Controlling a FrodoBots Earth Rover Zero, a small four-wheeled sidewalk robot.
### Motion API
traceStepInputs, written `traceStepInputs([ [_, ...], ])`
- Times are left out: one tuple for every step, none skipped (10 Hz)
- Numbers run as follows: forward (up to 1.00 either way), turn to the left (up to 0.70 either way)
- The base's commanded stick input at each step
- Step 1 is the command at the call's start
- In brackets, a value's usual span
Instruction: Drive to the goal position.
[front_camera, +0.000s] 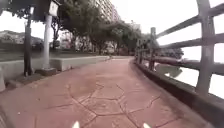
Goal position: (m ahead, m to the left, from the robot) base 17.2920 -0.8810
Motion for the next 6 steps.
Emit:
traceStepInputs([
  [0.70,0.00],
  [0.70,0.00],
  [0.70,0.00],
  [0.70,0.00],
  [0.70,0.00],
  [0.70,0.00],
])
